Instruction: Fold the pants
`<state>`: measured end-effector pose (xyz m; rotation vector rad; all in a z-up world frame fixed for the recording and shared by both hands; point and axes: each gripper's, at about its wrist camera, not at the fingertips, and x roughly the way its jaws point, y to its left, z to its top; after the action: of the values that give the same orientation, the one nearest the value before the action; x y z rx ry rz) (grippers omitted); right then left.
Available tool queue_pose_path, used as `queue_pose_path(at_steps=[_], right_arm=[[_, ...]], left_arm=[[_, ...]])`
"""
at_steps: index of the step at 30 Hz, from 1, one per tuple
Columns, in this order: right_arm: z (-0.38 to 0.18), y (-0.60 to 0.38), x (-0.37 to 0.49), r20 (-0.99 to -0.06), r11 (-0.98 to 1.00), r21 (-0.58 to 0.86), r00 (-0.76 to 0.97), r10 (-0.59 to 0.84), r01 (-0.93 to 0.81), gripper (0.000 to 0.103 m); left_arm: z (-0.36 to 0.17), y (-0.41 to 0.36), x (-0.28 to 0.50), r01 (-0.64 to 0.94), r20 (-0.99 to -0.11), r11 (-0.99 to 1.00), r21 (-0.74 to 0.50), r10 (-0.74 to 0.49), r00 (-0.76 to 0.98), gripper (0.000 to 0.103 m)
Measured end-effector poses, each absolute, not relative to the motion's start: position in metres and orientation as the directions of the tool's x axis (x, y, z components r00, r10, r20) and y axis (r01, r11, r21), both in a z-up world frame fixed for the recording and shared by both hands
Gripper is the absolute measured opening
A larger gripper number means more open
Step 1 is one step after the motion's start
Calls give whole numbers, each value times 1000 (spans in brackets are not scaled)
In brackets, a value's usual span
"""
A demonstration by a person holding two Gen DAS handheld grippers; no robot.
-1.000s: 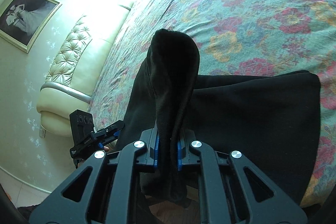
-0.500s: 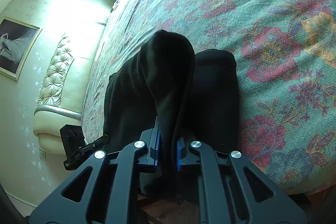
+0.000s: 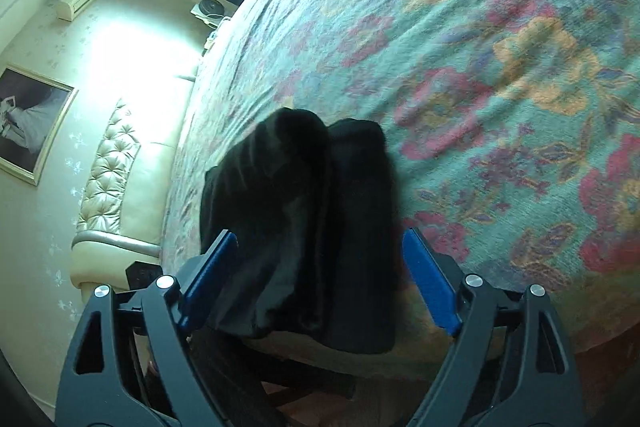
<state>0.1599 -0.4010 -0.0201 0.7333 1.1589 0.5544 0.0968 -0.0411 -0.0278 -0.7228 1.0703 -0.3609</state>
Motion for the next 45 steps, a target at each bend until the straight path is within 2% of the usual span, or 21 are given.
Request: queue_pose_path(at_steps=[2,7,9,15,17,19,22,24,28,34,45], right_arm=[[-36,-404,156,-597,617,787,287,749,28,85],[-63,-390,151,-461,457,887,194,866,63,85],[-63,-380,151,-462,462,886,176,869,46,88],[-63,-368,150,-475,480,877,151,867,6,87],[-60,-364,149,-533,542,840,141,834,-28,75],[-56,-360,147,-571,582,811,141,809,-54,57],[-57,-363,145,-561,573,817,144,815,-59,43],[-58,-365,146,-546,558,828,143,825,-55,39],[-58,-367,148,-528,540,840,143,837,-56,36],[-51,-372,147,-512,526,847,147,846,-79,33],[-65,-381,145,-471,483,873,136,871,-69,32]], left_arm=[[-39,-32,94,-106,-625,658,-746,-637,451,82],[-42,-27,89,-134,-566,575,-807,-689,454,82],[-45,-28,85,-142,-549,549,-824,-709,442,82],[-54,-43,79,-139,-510,499,-855,-766,391,82],[-55,-46,81,-139,-522,512,-848,-756,396,82],[-53,-49,81,-137,-528,522,-842,-746,405,84],[-45,-60,80,-105,-564,576,-810,-718,407,84],[-38,-69,80,-79,-598,626,-776,-690,408,83],[-28,-81,78,-52,-667,716,-696,-619,415,71],[-14,-89,78,-15,-717,791,-611,-546,433,53],[-18,-97,81,10,-731,815,-580,-526,435,50]])
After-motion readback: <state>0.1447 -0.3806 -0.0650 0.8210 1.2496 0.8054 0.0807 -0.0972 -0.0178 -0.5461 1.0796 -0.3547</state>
